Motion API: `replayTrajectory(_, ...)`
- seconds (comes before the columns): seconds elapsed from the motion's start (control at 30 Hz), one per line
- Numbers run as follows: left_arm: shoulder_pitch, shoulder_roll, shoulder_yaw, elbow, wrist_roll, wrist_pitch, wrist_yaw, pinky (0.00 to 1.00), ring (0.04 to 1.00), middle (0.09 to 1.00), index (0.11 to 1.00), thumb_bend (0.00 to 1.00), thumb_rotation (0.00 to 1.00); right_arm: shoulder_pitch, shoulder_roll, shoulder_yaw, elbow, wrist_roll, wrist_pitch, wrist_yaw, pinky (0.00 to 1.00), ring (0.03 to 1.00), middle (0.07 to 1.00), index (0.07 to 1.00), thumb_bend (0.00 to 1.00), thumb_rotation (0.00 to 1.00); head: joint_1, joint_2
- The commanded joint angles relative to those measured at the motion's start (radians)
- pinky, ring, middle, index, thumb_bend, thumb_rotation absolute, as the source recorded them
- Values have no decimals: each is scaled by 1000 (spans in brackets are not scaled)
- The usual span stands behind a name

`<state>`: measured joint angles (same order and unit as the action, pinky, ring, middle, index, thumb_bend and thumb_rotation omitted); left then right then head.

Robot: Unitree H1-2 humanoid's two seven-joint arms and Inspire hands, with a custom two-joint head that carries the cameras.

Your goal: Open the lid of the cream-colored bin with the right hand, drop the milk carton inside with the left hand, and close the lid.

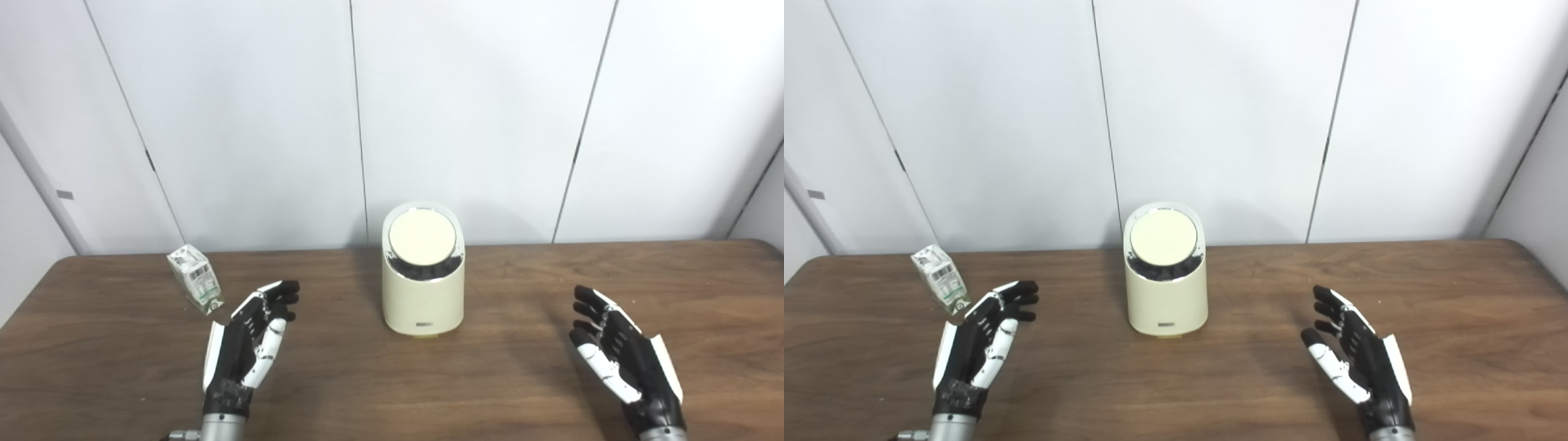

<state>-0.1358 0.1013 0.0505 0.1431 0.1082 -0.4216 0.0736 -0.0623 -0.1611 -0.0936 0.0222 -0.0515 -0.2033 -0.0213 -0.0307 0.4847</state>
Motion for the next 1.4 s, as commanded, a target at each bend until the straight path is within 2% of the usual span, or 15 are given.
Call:
replayTrajectory(0.0, 7, -6, -3, 35, 6, -44, 13, 629, 728, 749, 738, 288, 647, 3, 18, 1, 15, 16, -31, -5, 778, 846, 854, 805, 437, 565, -1, 0)
replayTrajectory(0.27, 10, -4, -5, 38, 2, -45, 14, 630, 728, 749, 736, 283, 636, 6, 16, 4, 12, 30, -26, 4, 795, 854, 850, 809, 421, 567, -2, 2)
replayTrajectory(0.4, 11, -3, -10, 35, 3, -45, 9, 644, 734, 756, 742, 274, 641, 6, 12, 5, 10, 44, -21, 14, 821, 865, 856, 816, 395, 605, -6, 6)
replayTrajectory(0.5, 10, -4, -10, 32, 16, -40, 14, 644, 733, 756, 742, 293, 674, 4, 7, 6, 10, 3, -36, -3, 788, 848, 845, 809, 386, 608, -3, 7)
replayTrajectory(0.6, 10, -8, -10, 32, 20, -39, 18, 638, 732, 753, 739, 277, 650, 4, -2, 8, -37, -69, -33, -28, 764, 858, 856, 819, 410, 631, 3, 6)
replayTrajectory(0.7, 10, -6, -12, 34, 13, -42, 13, 647, 736, 758, 744, 257, 640, -16, 8, -6, -165, 0, 80, -8, 787, 871, 865, 833, 403, 634, 4, 5)
replayTrajectory(0.77, 10, -6, -11, 35, 15, -43, 14, 651, 736, 758, 746, 270, 646, -39, 6, -11, -231, 46, 151, 7, 848, 901, 882, 852, 429, 613, 1, 3)
replayTrajectory(0.87, 11, -11, -8, 32, 6, -38, 14, 651, 737, 758, 746, 293, 638, -90, -7, -9, -319, 54, 232, 18, 876, 917, 906, 892, 478, 591, -1, -1)
replayTrajectory(0.97, 9, -10, -9, 40, 30, -45, 29, 644, 728, 751, 740, 289, 652, -179, -69, 25, -357, -30, 230, 52, 879, 937, 940, 923, 468, 625, 0, -4)
replayTrajectory(1.0, 9, -9, -10, 42, 33, -46, 32, 644, 726, 750, 739, 289, 656, -216, -89, 45, -371, -93, 241, 61, 878, 940, 945, 927, 467, 636, 1, -5)
replayTrajectory(1.07, 9, -10, -12, 42, 30, -47, 33, 650, 725, 748, 737, 272, 653, -269, -113, 81, -386, -198, 261, 69, 804, 901, 914, 882, 544, 689, 4, -5)
replayTrajectory(1.2, 11, -17, -12, 36, 25, -45, 38, 655, 729, 747, 731, 262, 629, -353, -137, 160, -384, -365, 286, 95, 766, 886, 896, 815, 596, 709, 5, -6)
replayTrajectory(1.37, 14, -15, -20, 26, 30, -39, 37, 652, 731, 750, 733, 263, 626, -449, -103, 214, -336, -448, 381, 136, 761, 883, 907, 830, 595, 562, 7, -6)
